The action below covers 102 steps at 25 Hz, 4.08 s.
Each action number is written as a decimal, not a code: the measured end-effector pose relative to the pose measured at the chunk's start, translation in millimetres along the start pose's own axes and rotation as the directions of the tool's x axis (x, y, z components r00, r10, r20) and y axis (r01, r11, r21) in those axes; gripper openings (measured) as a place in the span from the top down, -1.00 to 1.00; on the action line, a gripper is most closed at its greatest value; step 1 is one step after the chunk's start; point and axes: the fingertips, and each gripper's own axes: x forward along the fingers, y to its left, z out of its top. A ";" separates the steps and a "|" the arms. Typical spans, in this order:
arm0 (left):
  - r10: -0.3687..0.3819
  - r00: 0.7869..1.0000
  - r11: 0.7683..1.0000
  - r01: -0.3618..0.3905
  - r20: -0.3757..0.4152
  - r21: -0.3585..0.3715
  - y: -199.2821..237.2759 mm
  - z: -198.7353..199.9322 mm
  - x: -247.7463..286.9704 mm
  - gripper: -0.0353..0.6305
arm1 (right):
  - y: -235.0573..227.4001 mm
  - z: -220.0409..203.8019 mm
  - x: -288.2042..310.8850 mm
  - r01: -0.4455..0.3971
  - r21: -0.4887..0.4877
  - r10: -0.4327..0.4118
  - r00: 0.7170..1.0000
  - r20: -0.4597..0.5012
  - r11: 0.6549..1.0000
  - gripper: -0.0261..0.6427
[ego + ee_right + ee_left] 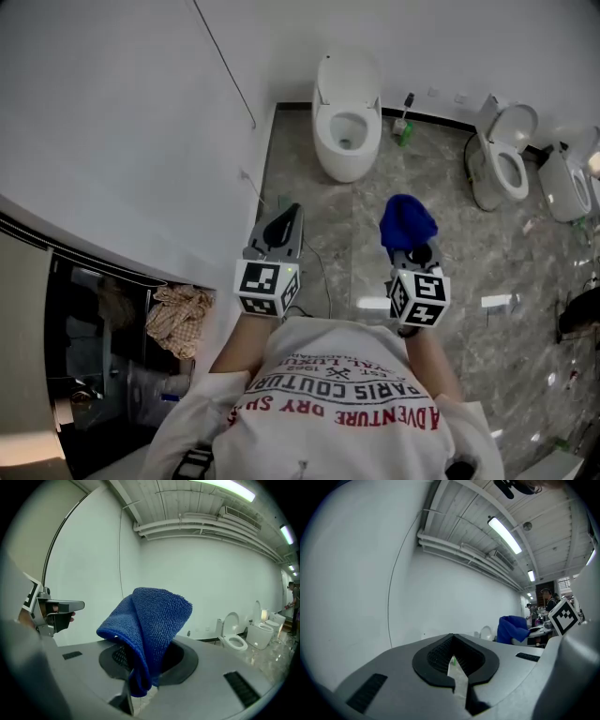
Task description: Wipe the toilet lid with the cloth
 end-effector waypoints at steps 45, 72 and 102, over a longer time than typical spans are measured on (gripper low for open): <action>0.175 0.984 0.982 -0.176 -0.026 -0.064 103.6 25.0 386.4 0.88 | -210.1 97.1 386.1 -0.142 0.098 0.142 0.990 0.000 0.985 0.66; -0.025 0.990 0.990 0.005 -0.142 -0.139 410.1 -18.0 824.5 0.88 | -234.2 153.8 860.2 0.007 0.159 0.013 0.992 -0.126 0.987 0.66; 0.097 0.970 0.953 -0.155 -0.221 -0.262 478.6 -247.6 969.3 0.88 | -141.9 -7.3 1195.1 -0.368 0.103 0.380 0.916 -0.130 0.924 0.66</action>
